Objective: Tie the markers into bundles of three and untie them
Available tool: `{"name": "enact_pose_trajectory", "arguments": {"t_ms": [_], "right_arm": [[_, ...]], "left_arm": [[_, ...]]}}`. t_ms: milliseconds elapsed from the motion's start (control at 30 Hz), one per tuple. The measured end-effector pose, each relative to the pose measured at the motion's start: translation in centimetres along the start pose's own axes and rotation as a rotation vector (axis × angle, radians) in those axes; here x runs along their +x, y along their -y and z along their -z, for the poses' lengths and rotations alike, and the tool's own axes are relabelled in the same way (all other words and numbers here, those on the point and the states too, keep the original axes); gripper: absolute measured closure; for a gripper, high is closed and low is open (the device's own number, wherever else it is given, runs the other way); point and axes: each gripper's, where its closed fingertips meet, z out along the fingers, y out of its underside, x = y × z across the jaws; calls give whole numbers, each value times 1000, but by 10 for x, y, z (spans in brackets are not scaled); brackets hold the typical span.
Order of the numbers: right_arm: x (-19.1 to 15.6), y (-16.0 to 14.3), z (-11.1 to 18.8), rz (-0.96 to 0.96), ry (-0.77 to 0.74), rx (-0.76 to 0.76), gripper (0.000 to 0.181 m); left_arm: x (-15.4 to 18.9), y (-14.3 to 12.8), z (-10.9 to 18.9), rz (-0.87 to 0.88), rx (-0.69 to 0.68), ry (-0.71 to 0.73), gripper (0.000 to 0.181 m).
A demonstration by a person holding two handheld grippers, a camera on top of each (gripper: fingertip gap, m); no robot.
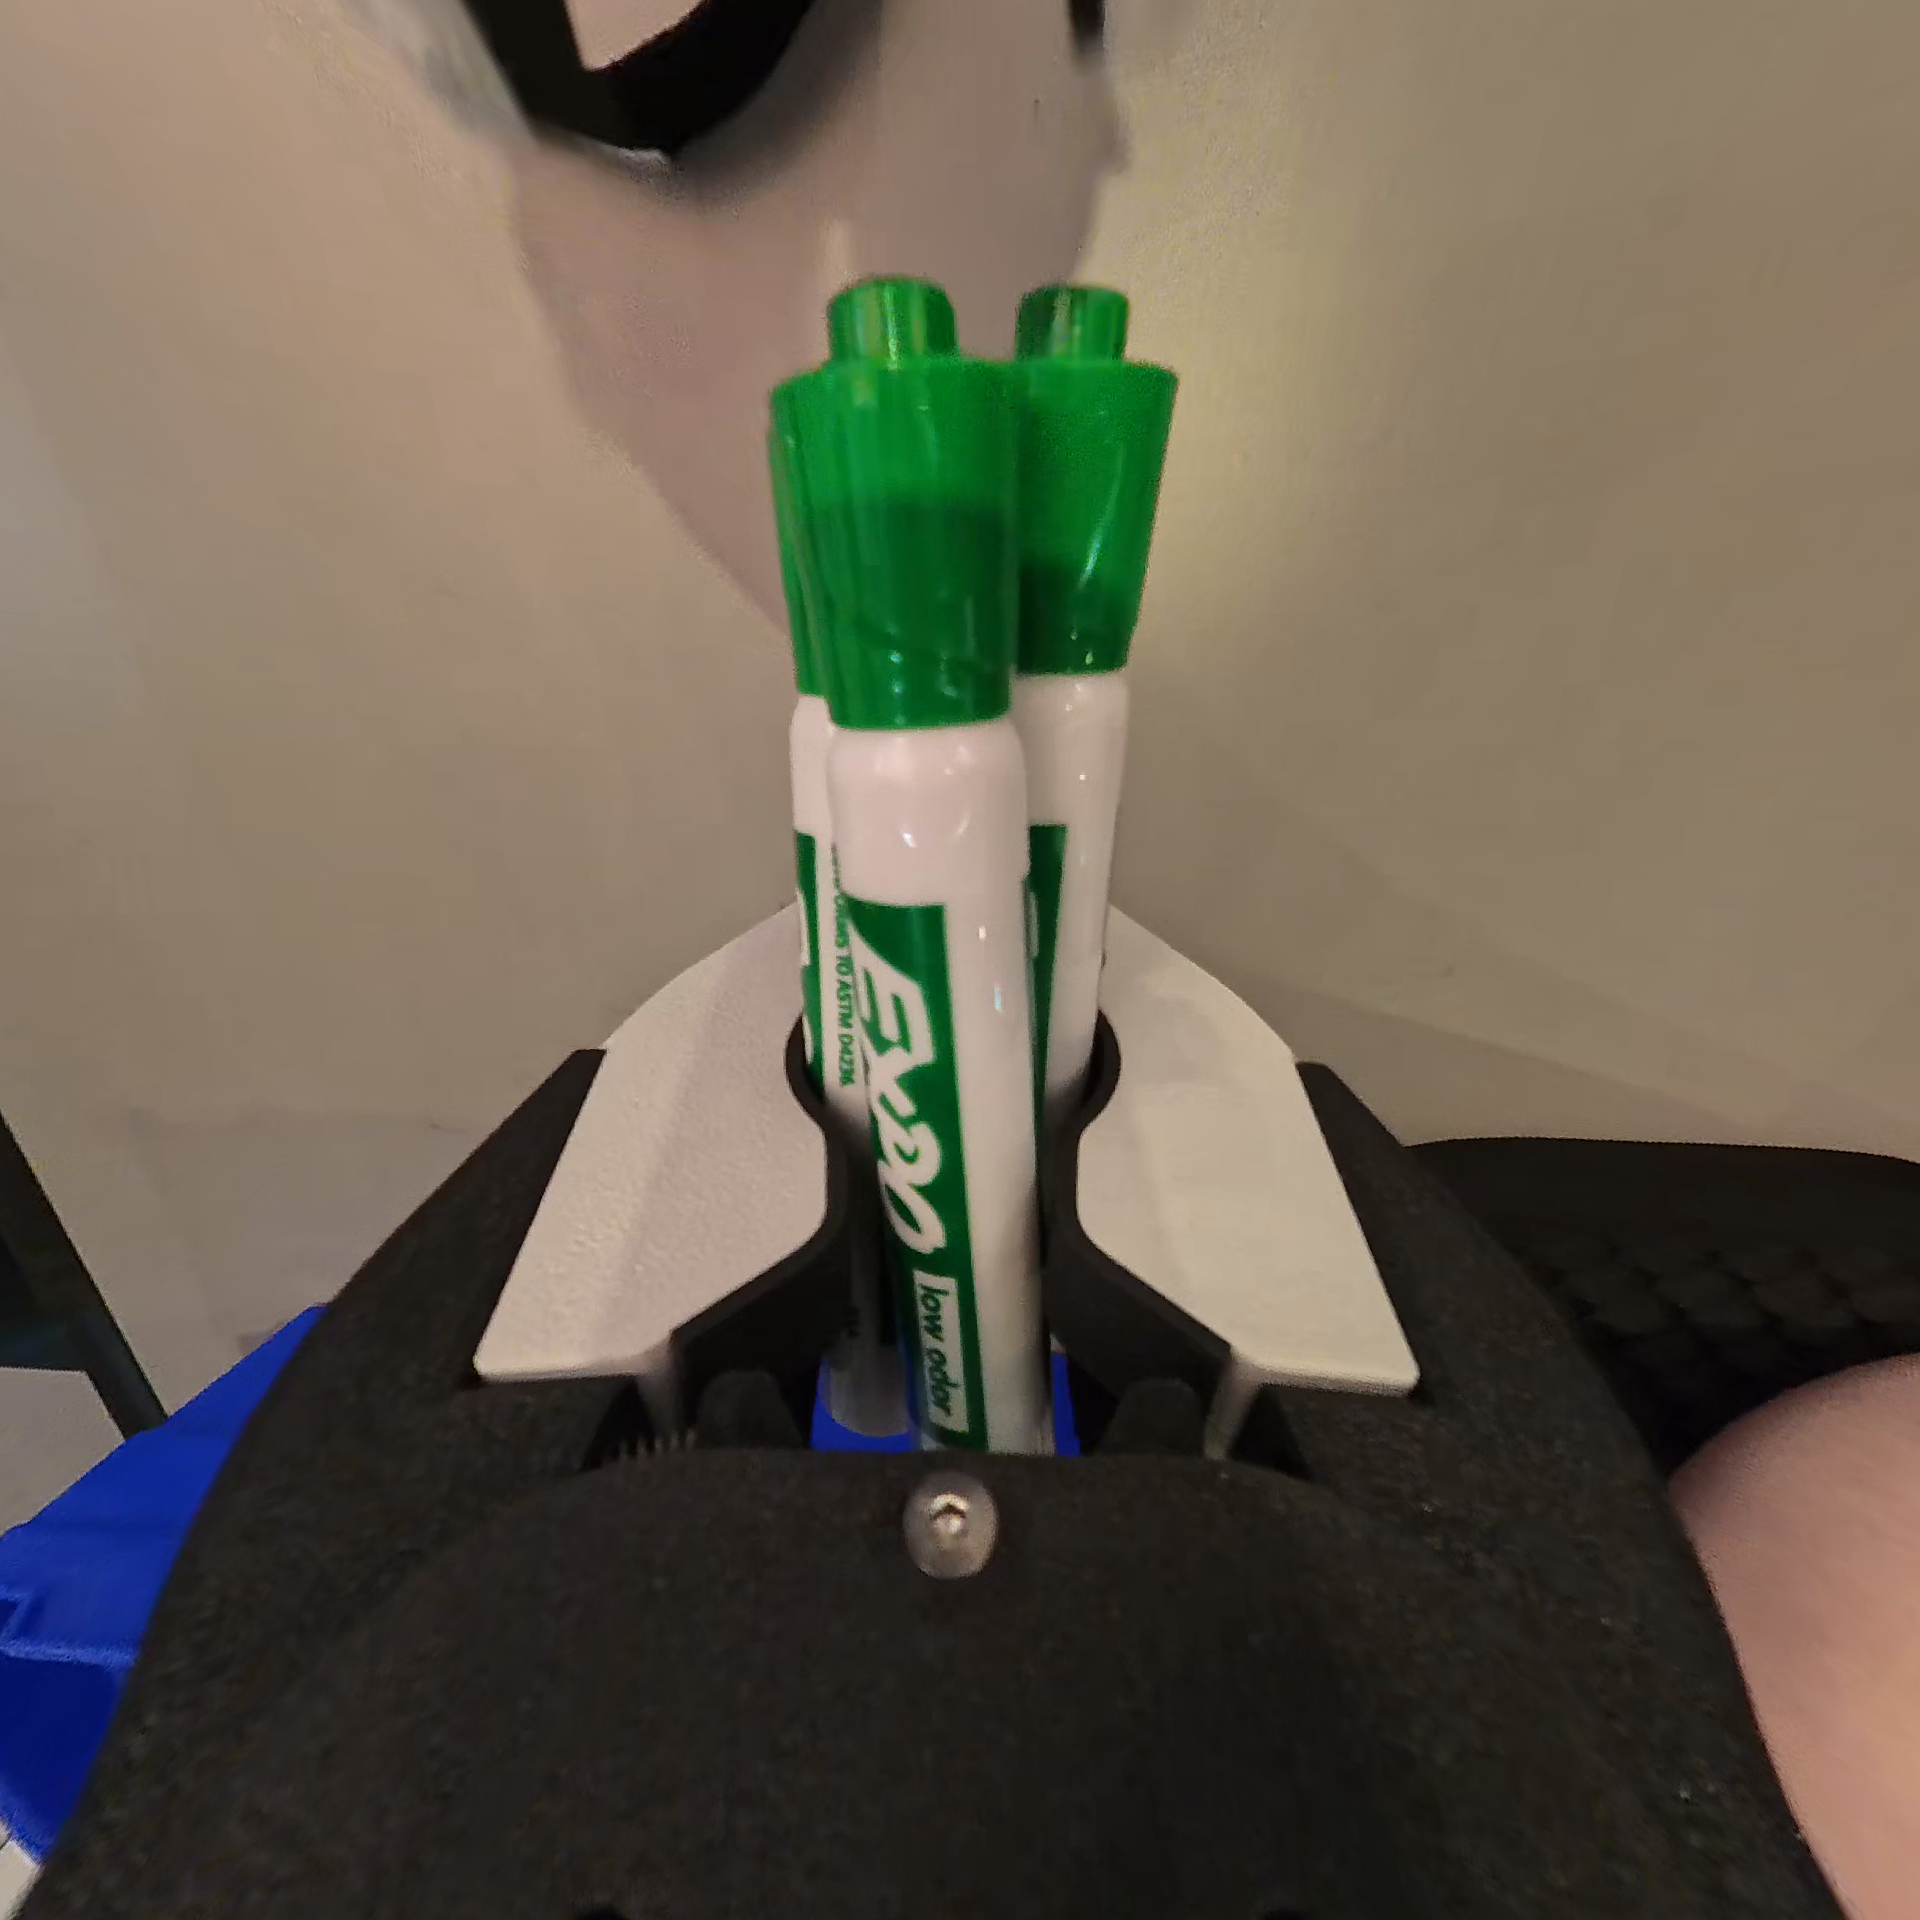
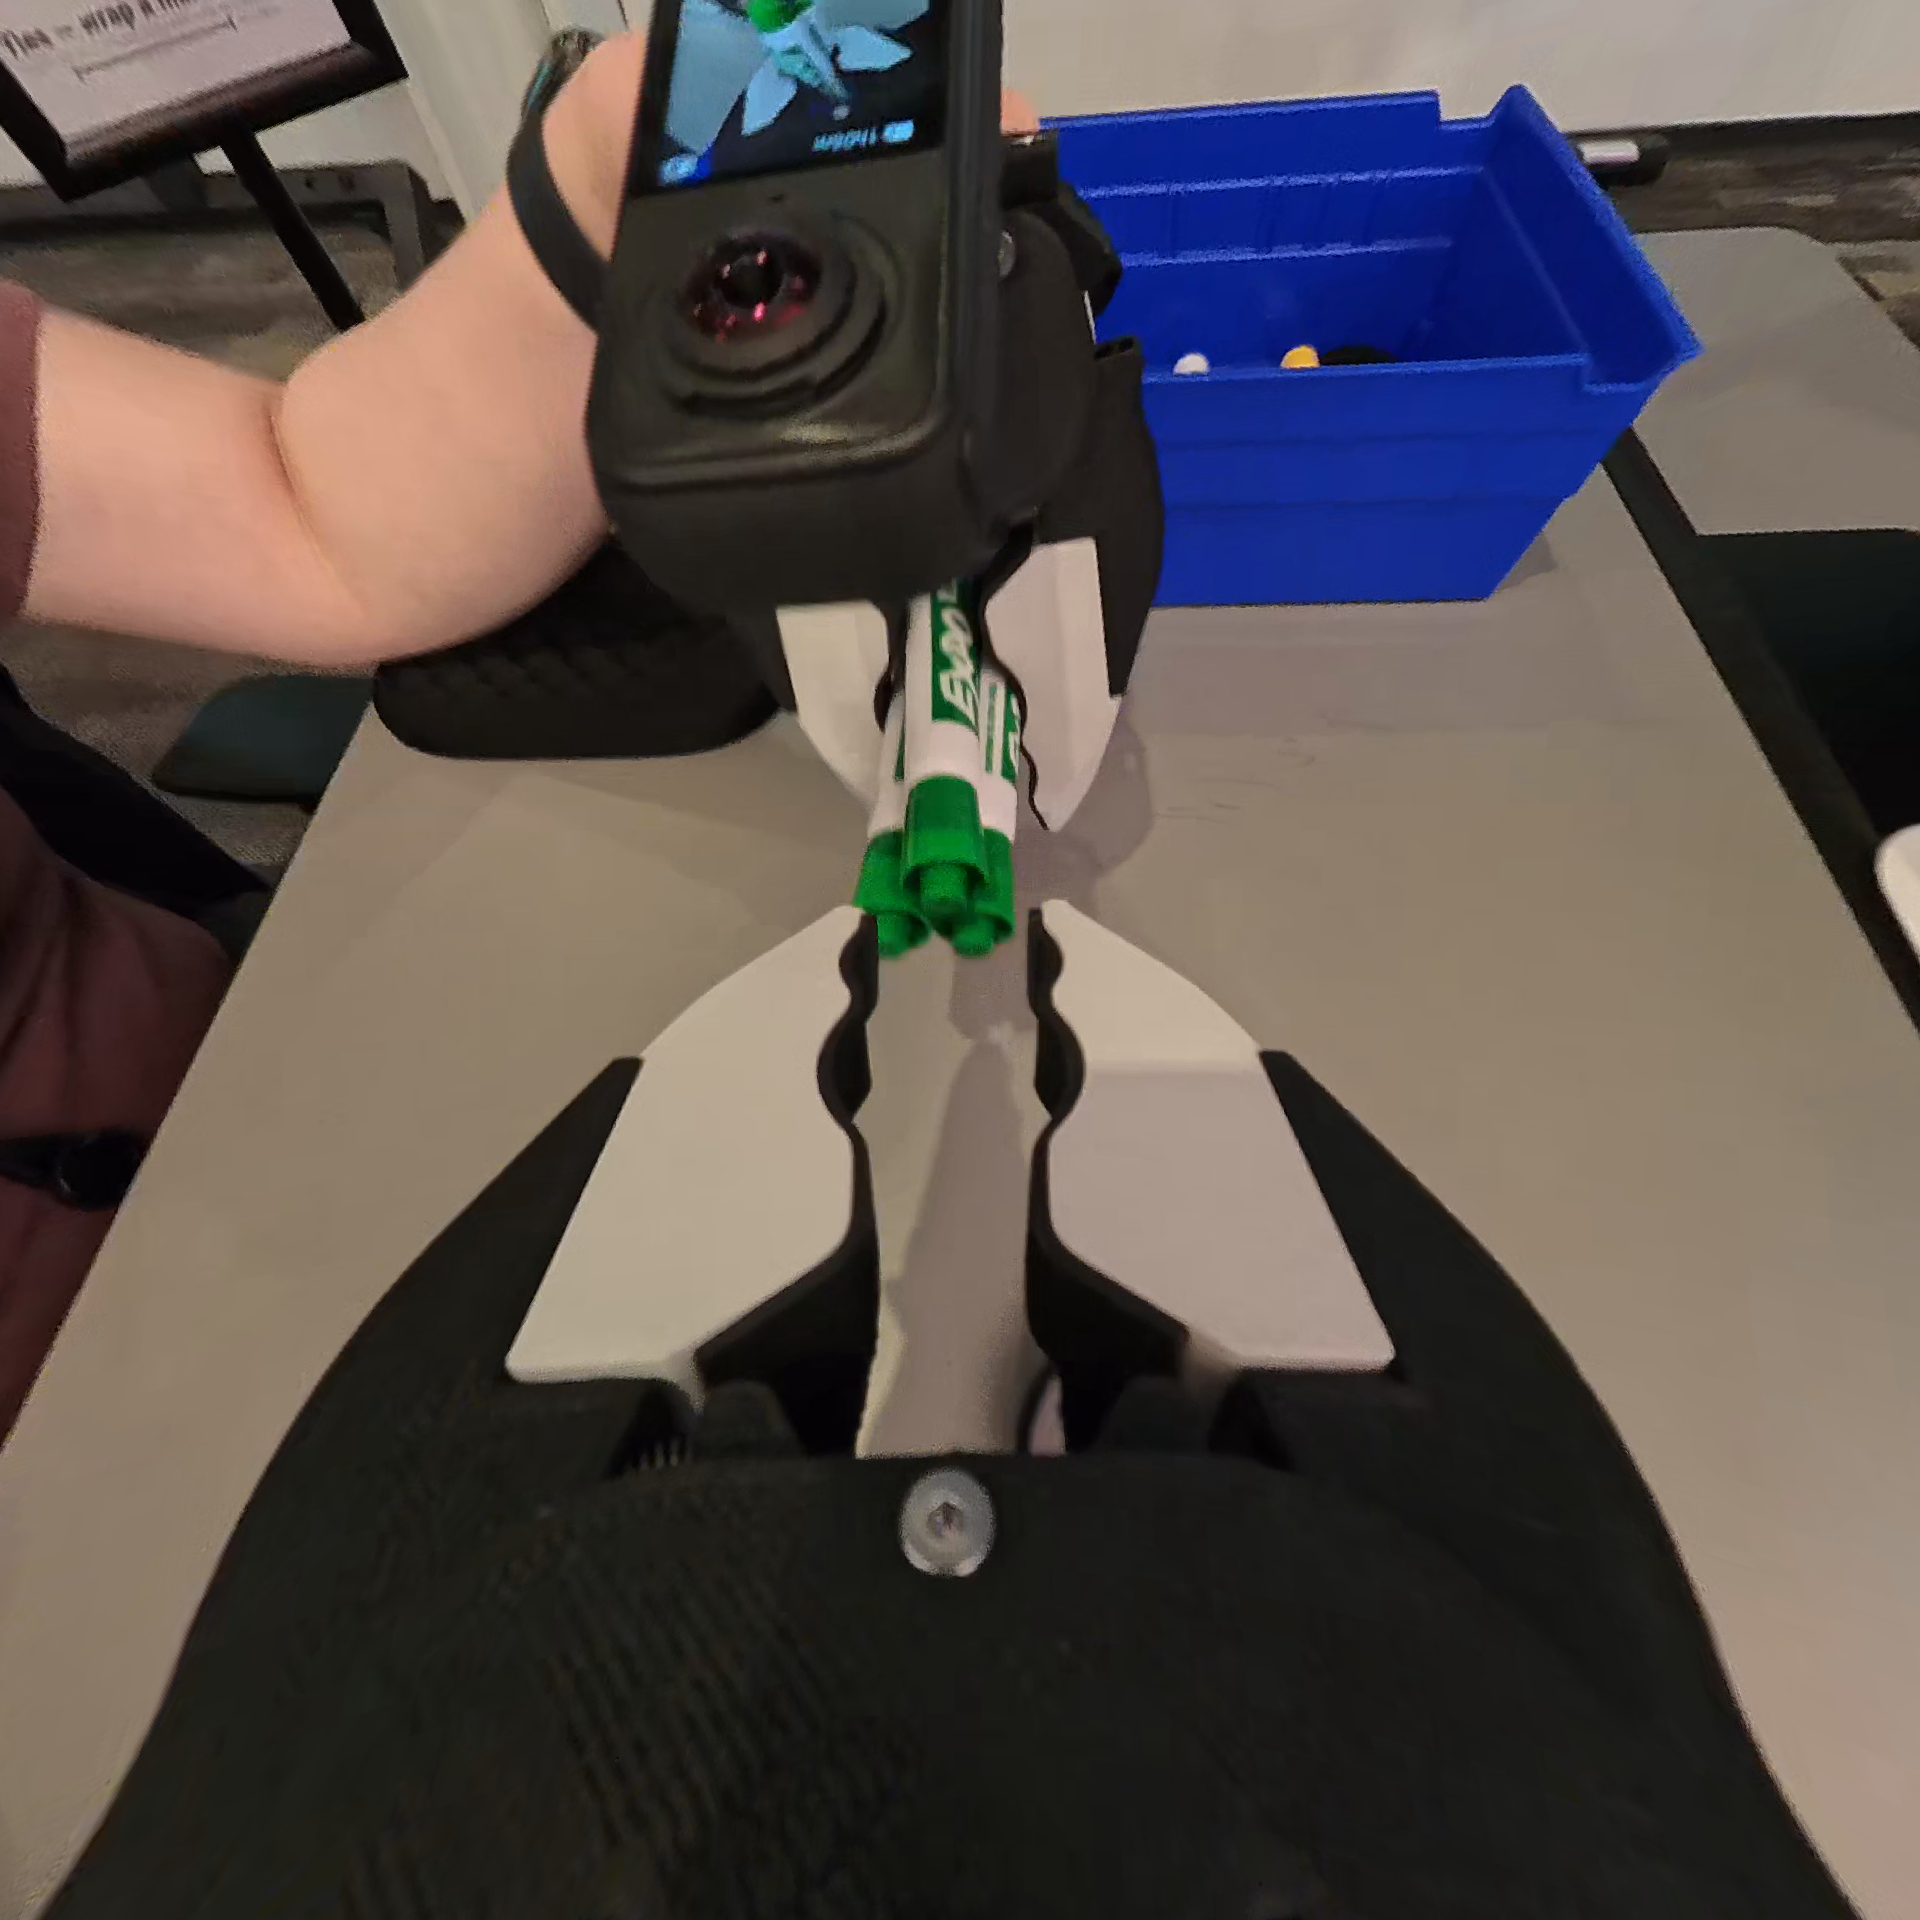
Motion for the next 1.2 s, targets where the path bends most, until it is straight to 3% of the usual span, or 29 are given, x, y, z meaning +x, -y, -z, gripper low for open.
{"name": "enact_pose_trajectory", "arguments": {"t_ms": [200,400,667,900,1200], "right_arm": [[17,-58,40,-91,-7,-153,151],[15,-107,51,-133,57,-278,155],[25,-119,29,-168,36,-340,149],[23,-128,12,-206,31,-431,147],[23,-134,13,-184,15,-529,148]], "left_arm": [[6,-6,-10,-81,-15,-39,139],[28,6,-19,-241,32,-118,139],[48,23,-5,-315,123,-166,139],[50,17,-2,-300,107,-176,139],[44,20,13,-320,120,-172,139]]}}
